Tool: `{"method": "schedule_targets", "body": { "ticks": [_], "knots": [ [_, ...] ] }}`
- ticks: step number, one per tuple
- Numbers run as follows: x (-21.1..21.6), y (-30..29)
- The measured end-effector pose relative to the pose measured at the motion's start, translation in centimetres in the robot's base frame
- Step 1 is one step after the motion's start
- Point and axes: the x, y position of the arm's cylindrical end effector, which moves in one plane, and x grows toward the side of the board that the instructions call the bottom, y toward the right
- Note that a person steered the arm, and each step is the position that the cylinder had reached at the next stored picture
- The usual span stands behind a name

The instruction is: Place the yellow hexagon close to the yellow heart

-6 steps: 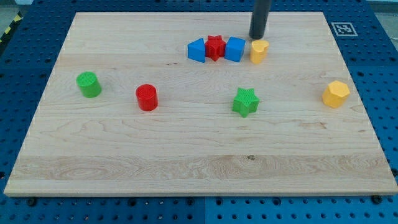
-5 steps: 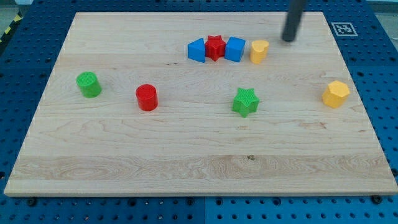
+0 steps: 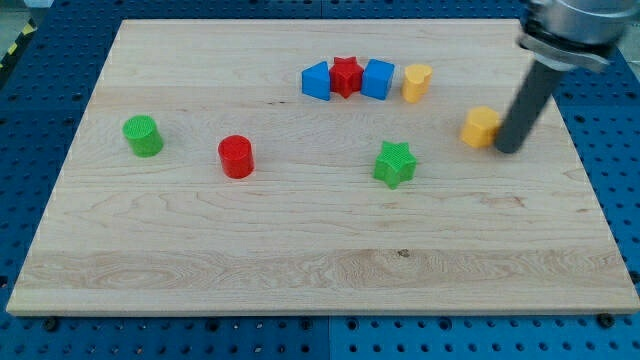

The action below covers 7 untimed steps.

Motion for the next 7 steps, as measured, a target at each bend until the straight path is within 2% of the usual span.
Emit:
{"method": "schedule_targets", "body": {
  "ticks": [2,3,6,7],
  "knots": [
    [3.3,-1.7],
    [0.1,-3.0],
    [-1.1,-3.0],
    [-3.8,-3.0]
  ]
}}
